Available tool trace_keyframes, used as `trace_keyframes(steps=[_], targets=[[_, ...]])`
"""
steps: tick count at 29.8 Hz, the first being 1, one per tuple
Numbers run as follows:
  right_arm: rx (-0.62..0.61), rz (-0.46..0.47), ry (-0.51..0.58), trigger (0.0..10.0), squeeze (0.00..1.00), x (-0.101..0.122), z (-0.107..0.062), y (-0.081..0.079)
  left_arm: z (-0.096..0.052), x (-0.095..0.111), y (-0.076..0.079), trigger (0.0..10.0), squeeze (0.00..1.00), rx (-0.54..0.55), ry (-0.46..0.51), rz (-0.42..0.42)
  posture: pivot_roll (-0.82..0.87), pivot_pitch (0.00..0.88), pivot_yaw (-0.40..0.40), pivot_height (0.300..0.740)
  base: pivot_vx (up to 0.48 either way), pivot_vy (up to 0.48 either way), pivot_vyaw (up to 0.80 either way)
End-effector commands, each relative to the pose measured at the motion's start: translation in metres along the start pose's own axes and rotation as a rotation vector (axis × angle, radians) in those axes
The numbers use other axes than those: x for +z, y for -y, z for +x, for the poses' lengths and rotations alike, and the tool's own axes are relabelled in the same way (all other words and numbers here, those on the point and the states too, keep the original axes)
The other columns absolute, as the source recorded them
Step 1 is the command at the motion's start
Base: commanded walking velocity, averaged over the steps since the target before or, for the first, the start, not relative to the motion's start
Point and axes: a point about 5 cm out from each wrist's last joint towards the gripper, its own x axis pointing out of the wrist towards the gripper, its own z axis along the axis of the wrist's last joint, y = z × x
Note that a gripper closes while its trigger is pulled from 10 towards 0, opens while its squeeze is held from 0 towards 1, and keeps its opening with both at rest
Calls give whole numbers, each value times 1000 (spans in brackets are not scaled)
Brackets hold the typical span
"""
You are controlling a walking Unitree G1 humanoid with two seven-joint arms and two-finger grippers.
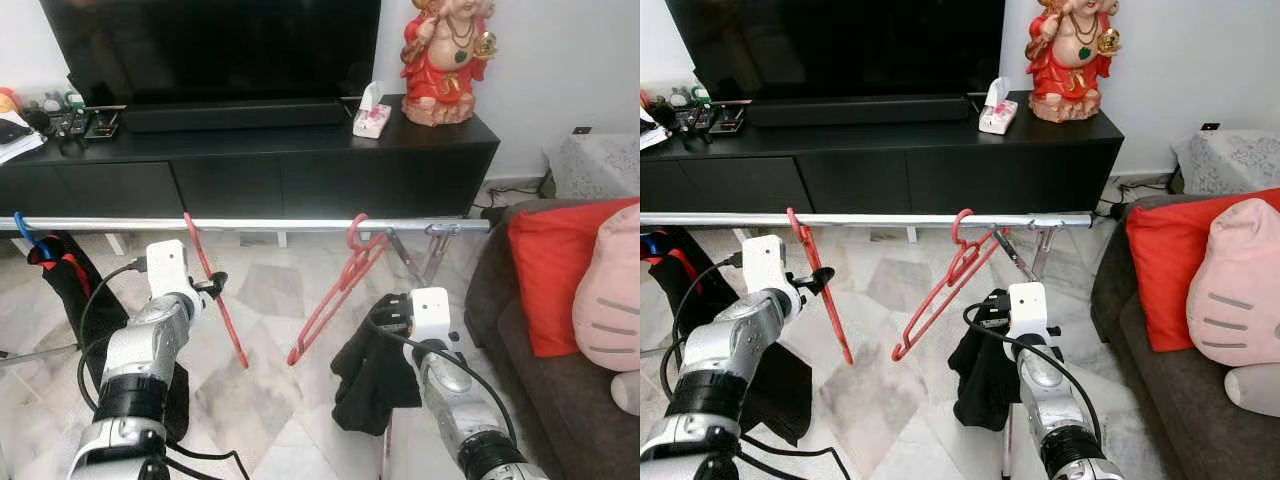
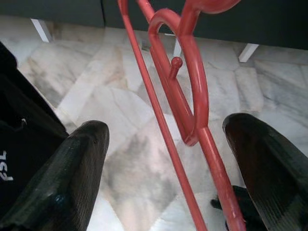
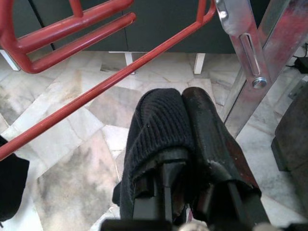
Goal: Hang hanger
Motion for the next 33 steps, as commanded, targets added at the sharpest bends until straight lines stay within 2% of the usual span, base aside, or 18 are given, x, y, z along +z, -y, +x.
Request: trace_keyframes(steps=[1,10,11,15,16,23,33], targets=[[13,-9,26,10000,0,9,4,-3,3,5,-2,10000,0,36,30,24,-97,0,9,740,0,0,0],[12,-8,26,10000,0,9,3,-2,13,7,-3,10000,0,64,75,26,-103,0,13,740,0,0,0],[12,-8,26,10000,0,9,3,-2,15,6,-4,9176,0,69,75,24,-106,0,14,740,0,0,0],[12,-8,26,10000,0,9,3,-2,17,5,-5,9176,0,75,75,27,-106,0,14,740,0,0,0],[12,-8,27,10000,0,9,3,-2,17,4,-5,0,0,75,73,24,-108,0,15,740,0,0,0],[12,-8,28,10000,0,9,3,-2,20,-5,-5,0,0,51,57,23,-109,0,14,740,0,0,0],[13,-7,28,10000,0,9,3,-3,22,-7,-2,0,0,26,73,30,-111,0,15,740,0,0,0]])
